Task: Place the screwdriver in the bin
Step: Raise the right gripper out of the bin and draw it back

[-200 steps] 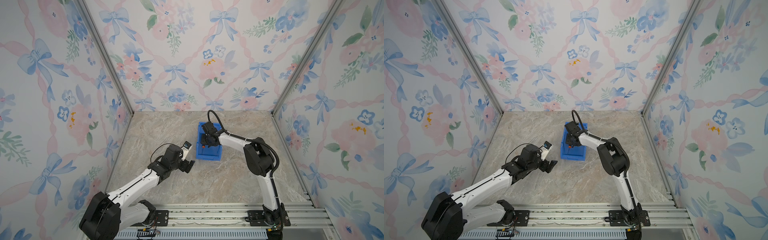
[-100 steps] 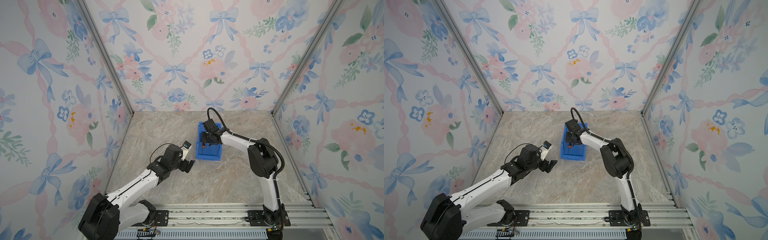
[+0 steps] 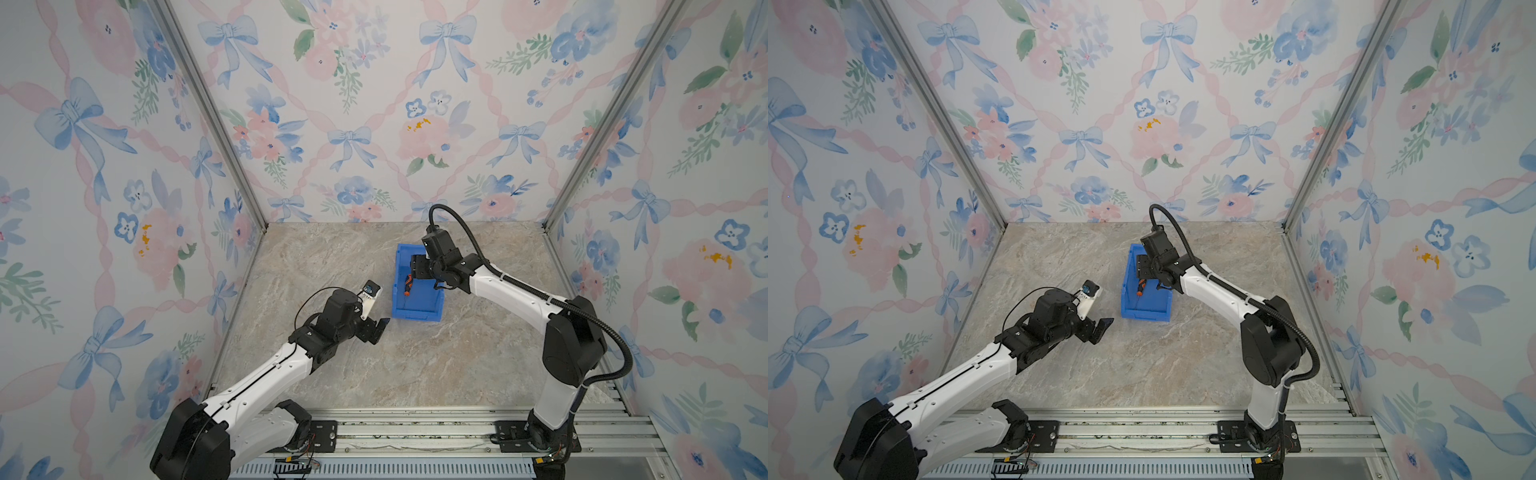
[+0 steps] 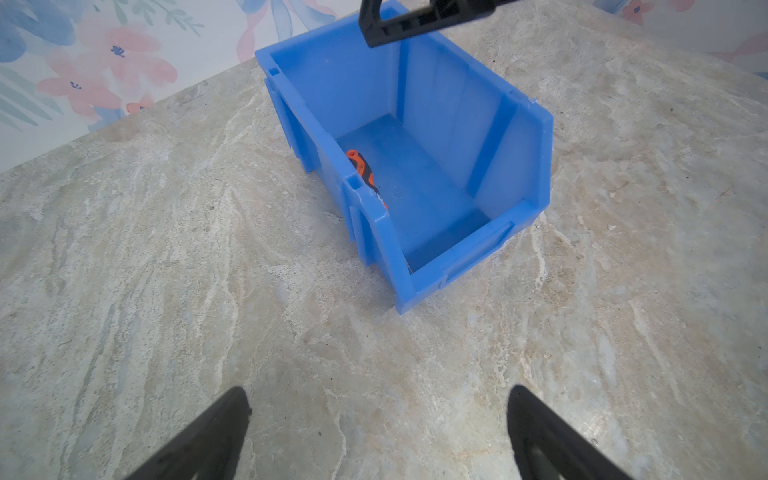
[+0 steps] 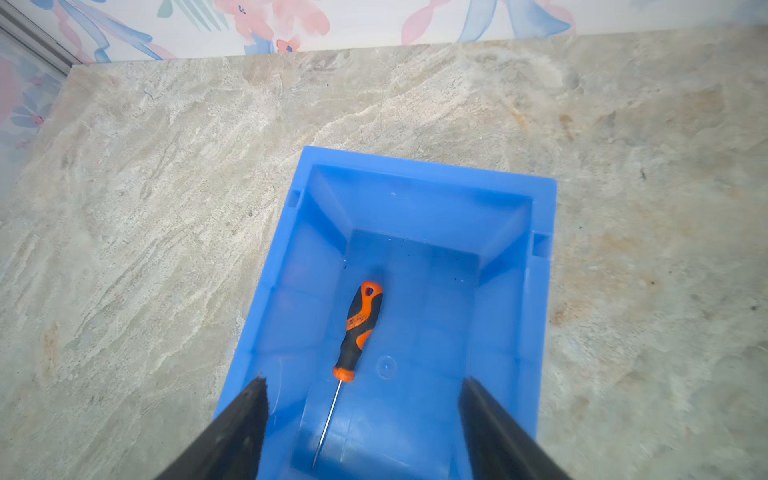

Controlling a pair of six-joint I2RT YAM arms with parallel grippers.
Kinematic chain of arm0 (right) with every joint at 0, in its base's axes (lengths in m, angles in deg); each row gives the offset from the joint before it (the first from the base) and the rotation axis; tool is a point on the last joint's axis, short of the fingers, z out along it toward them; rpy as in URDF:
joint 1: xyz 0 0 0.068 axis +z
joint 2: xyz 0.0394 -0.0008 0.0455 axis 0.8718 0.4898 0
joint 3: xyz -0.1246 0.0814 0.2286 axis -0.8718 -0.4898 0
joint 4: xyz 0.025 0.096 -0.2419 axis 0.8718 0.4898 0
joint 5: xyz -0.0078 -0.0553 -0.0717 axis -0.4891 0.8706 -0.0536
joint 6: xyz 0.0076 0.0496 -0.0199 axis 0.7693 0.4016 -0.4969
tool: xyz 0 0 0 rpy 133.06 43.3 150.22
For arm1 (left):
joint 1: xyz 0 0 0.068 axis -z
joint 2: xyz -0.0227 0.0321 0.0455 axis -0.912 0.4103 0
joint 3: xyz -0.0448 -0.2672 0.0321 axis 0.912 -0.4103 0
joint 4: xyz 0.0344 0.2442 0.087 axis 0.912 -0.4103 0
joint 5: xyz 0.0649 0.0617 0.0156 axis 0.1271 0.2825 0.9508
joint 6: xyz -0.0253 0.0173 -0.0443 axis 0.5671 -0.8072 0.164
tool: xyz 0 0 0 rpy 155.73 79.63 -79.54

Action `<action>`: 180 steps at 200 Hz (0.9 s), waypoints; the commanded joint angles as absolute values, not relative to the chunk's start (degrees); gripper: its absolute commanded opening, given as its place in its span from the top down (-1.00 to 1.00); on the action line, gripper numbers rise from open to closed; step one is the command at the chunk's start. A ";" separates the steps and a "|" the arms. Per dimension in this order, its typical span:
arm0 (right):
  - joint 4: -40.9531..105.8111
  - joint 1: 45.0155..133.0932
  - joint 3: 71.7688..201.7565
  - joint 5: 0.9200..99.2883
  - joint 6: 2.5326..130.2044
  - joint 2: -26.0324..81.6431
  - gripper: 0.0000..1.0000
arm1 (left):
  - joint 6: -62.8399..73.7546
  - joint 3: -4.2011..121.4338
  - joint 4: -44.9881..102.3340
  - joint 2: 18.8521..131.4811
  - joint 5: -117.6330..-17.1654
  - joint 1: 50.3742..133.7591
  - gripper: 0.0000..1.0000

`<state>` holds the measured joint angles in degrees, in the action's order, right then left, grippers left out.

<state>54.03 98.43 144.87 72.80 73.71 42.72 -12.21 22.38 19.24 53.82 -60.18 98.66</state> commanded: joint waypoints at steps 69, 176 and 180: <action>57.12 100.13 138.05 79.19 71.47 33.22 -0.60 | -12.72 22.32 20.03 52.76 -60.44 98.22 -0.95; 60.56 100.17 132.04 84.76 72.73 26.71 -0.94 | -10.00 20.65 22.80 51.82 -50.80 98.06 -0.95; 60.75 100.21 131.89 85.12 72.51 26.43 -0.94 | -9.44 20.51 23.08 51.68 -49.88 98.03 -0.95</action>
<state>57.51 99.52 132.98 81.65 72.64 29.21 -11.71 21.23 21.25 52.18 -55.07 98.60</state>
